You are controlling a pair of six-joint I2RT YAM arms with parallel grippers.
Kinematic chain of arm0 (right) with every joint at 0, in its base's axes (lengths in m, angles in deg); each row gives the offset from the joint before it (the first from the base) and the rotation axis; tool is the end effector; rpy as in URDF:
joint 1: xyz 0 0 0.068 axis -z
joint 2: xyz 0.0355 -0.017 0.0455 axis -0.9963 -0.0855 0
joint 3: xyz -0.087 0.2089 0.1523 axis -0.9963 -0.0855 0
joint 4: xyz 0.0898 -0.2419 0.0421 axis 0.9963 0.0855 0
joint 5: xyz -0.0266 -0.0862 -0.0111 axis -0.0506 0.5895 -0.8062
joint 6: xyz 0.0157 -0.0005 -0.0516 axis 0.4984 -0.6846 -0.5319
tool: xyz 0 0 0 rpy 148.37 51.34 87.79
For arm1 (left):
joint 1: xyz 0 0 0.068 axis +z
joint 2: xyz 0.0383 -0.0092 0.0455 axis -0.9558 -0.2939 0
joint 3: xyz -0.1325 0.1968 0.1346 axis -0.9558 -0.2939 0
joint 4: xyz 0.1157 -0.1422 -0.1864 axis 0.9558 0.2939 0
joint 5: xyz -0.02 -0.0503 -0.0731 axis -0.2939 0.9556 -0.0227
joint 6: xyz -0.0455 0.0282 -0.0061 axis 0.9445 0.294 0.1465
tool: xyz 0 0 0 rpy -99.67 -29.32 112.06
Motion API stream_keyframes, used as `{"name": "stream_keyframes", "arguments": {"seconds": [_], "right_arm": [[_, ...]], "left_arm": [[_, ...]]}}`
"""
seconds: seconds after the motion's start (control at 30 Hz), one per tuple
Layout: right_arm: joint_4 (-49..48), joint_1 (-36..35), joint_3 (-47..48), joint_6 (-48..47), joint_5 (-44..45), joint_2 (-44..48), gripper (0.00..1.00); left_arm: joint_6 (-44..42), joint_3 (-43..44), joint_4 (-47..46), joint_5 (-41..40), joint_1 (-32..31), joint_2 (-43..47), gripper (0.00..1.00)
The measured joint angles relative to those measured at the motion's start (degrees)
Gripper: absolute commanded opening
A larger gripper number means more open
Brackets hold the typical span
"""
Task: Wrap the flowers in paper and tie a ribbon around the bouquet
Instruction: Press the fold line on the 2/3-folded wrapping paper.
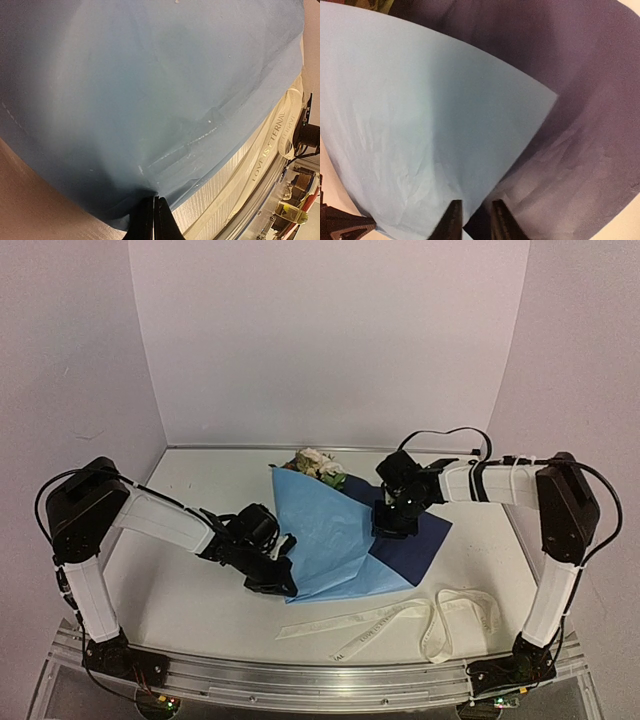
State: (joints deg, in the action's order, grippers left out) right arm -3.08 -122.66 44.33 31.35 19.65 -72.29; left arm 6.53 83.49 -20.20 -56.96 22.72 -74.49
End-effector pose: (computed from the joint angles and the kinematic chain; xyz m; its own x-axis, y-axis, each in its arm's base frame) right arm 0.3080 0.2419 0.1900 -0.9432 0.0166 -0.3317 -0.1115 0.9250 0.3634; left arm 0.2063 -0.2707 0.1191 -0.9453 0.2693 -0.1840 0.3253 0.7359 -0.5938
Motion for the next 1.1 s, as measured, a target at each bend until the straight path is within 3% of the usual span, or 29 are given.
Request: {"name": "stream_keyframes", "arguments": {"seconds": [0.27, 0.47, 0.67, 1.1], "right_arm": [[2.17, -0.78, -9.83, 5.39, -0.83, 14.64, 0.43], [1.5, -7.37, -21.97, 11.2, 1.25, 21.26, 0.51], [-2.94, -13.2, -28.0, 16.85, 5.33, 21.94, 0.48], [-15.31, -16.83, -34.81, 28.29, 13.0, 21.38, 0.43]], "left_arm": [[-1.08, 0.17, 2.9, -0.36, 0.0, 0.87, 0.04], [-1.9, 0.17, 4.63, -0.56, 0.0, 1.41, 0.04], [-2.84, 0.17, 5.52, -0.61, 0.0, 1.68, 0.04], [-3.21, 0.19, 6.15, -0.71, 0.0, 1.82, 0.03]]}}
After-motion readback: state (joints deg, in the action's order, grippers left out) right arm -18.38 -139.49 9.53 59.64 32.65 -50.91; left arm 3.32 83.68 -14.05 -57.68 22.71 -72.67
